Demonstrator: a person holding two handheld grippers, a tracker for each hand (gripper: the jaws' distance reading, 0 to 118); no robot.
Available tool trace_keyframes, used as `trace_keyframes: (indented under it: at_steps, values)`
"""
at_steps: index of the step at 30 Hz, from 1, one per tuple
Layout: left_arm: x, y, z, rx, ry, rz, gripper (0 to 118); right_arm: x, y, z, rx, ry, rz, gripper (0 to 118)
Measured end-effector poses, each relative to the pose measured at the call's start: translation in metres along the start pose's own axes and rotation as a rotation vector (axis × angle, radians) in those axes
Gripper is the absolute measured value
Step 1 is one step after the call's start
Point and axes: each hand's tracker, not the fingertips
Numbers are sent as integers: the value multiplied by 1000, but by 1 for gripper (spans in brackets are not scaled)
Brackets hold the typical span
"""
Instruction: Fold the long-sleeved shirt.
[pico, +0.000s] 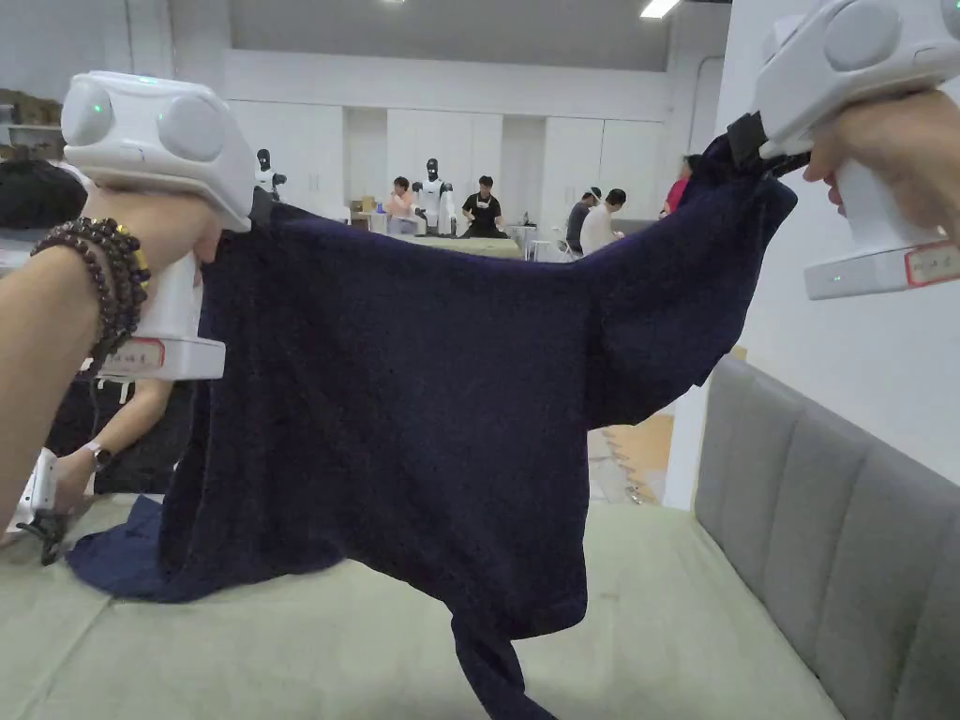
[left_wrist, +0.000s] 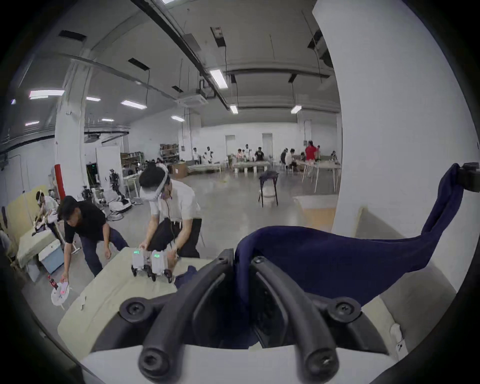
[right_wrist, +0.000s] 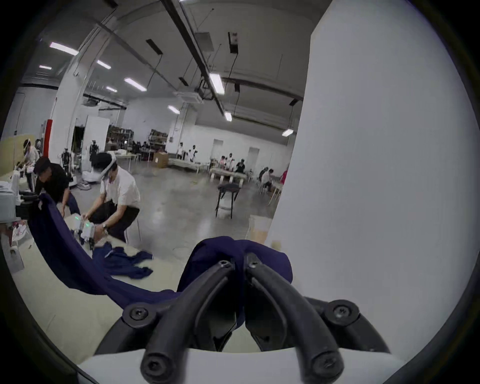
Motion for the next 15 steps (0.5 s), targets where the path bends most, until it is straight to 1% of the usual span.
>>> trace_keyframes:
  at_steps: [4,5,6,8,11,12,13,15]
  values:
    - [2,-79,-45,-117,-29,16,14,-32,-87,-46,-127,64,1,2]
    - [2,-99,-54,-152,-29,11,14,-40,-110,-55,-159,87,18,2]
    - [3,-120,-63,-188,-23,3,14,-42,-125,-80,-204,92,38,2]
    - [4,-154,-69,-232,-25,-10,14,-52,-162,-96,-255,89,42,2]
    - [-4,-180,-66,-231,-16,1,14,-49,-194,-103,-323,164,-74,2]
    - [-6,-182,-56,-231,-15,9,14,-47,-200,-99,-319,182,-90,2]
    - [-10,-186,-47,-238,-26,15,14,-43,-201,-88,-307,174,-78,2]
    - [-15,-197,-19,-214,-37,21,14,-38,-210,-62,-282,166,-102,2]
